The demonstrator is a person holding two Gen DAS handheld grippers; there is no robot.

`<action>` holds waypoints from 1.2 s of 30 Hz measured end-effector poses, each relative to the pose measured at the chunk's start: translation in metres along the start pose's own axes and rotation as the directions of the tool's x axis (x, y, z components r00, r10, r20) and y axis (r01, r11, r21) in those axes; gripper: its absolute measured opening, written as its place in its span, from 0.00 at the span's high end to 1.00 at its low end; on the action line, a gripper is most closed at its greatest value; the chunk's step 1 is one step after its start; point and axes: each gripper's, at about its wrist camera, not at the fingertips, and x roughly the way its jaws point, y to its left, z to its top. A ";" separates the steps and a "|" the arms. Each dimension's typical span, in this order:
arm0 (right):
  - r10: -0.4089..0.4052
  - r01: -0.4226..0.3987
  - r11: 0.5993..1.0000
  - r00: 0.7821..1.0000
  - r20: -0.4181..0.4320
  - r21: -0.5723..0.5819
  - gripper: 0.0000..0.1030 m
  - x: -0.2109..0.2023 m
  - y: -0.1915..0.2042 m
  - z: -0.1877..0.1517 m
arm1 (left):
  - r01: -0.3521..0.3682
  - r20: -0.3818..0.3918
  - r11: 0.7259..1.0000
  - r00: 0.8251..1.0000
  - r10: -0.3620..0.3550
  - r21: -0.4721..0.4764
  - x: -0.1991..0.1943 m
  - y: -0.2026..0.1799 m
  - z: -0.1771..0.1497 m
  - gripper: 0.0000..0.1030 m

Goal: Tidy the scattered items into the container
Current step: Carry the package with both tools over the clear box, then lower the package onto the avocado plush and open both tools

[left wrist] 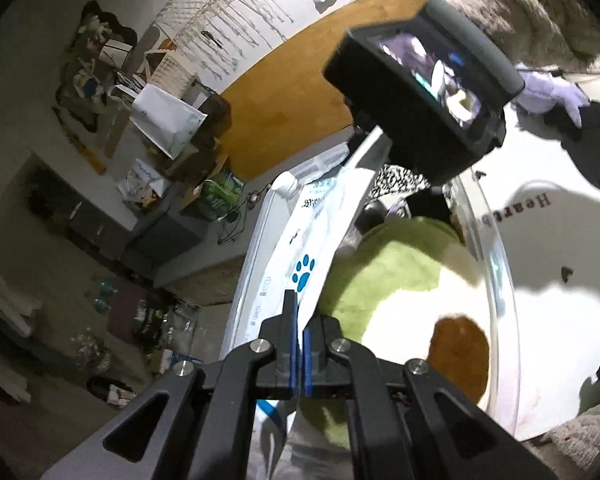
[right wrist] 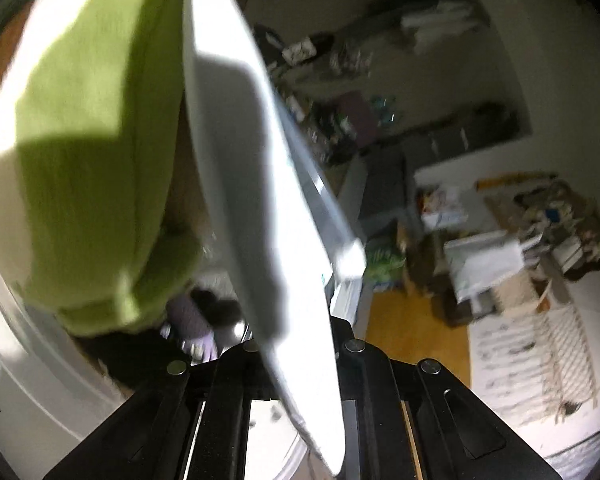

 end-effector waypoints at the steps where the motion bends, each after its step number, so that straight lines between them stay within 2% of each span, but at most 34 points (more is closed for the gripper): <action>1: 0.005 -0.005 1.000 1.000 -0.020 0.008 0.90 0.003 -0.005 -0.007 | 0.012 0.001 1.000 1.000 -0.012 -0.010 0.002 0.001 0.003 0.97; 5: 0.010 -0.010 1.000 0.997 -0.080 0.007 0.87 0.003 -0.015 -0.021 | 0.043 0.006 0.999 0.999 -0.042 -0.032 0.006 0.004 0.010 0.97; 7: -0.030 0.033 0.999 0.995 -0.098 0.029 0.60 -0.005 -0.021 -0.029 | 0.062 0.005 0.997 0.998 -0.062 -0.047 0.006 0.006 0.011 0.97; 8: -0.047 0.053 0.997 0.994 -0.100 0.056 0.51 -0.009 -0.027 -0.030 | 0.069 0.006 0.996 0.998 -0.069 -0.055 0.008 0.007 0.012 0.97; 9: -0.032 0.043 0.993 0.994 -0.105 0.106 0.32 -0.016 -0.034 -0.034 | 0.082 0.006 0.995 0.997 -0.082 -0.060 0.010 0.008 0.013 0.97; 10: -0.026 0.042 0.989 0.994 -0.110 0.140 0.25 -0.019 -0.040 -0.036 | 0.092 0.005 0.993 0.996 -0.092 -0.067 0.012 0.009 0.014 0.97; 17: 0.008 0.036 0.945 0.991 -0.134 0.326 0.25 -0.046 -0.066 -0.051 | 0.155 0.004 0.984 0.988 -0.155 -0.093 0.029 0.015 0.028 0.97; 19: 0.013 0.039 0.919 0.992 -0.129 0.391 0.25 -0.053 -0.073 -0.052 | 0.174 0.007 0.980 0.985 -0.174 -0.094 0.032 0.013 0.032 0.97; 22: -0.004 0.060 0.874 0.993 -0.116 0.481 0.25 -0.081 -0.060 -0.047 | 0.184 0.015 0.978 0.983 -0.184 -0.096 0.034 0.010 0.035 0.97; 25: -0.009 0.069 0.805 0.995 -0.104 0.589 0.25 -0.095 -0.068 -0.042 | 0.193 0.020 0.975 0.981 -0.192 -0.109 0.036 0.009 0.038 0.97; 26: -0.003 0.062 0.782 0.995 -0.095 0.620 0.25 -0.108 -0.058 -0.041 | 0.191 0.020 0.975 0.982 -0.190 -0.112 0.037 0.009 0.038 0.97; 30: 0.016 0.054 0.662 0.996 -0.086 0.747 0.26 -0.115 -0.069 -0.036 | 0.211 0.025 0.969 0.978 -0.209 -0.127 0.033 0.011 0.037 0.95; 32: 0.018 0.055 0.617 0.996 -0.085 0.785 0.26 -0.115 -0.072 -0.033 | 0.220 0.029 0.966 0.976 -0.218 -0.135 0.031 0.012 0.035 0.92; 33: 0.019 0.057 0.592 0.996 -0.085 0.804 0.26 -0.114 -0.073 -0.032 | 0.220 0.031 0.966 0.976 -0.217 -0.139 0.028 0.012 0.034 0.90; 34: 0.019 0.057 0.579 0.996 -0.083 0.813 0.26 -0.113 -0.073 -0.031 | 0.217 0.037 0.965 0.976 -0.214 -0.145 0.025 0.013 0.033 0.77; 35: 0.018 0.058 0.567 0.996 -0.083 0.822 0.26 -0.115 -0.071 -0.030 | 0.214 0.044 0.965 0.977 -0.209 -0.154 0.022 0.015 0.032 0.54; 36: 0.017 0.060 0.551 0.996 -0.083 0.833 0.26 -0.115 -0.070 -0.029 | 0.205 0.058 0.965 0.979 -0.198 -0.167 0.018 0.018 0.031 0.42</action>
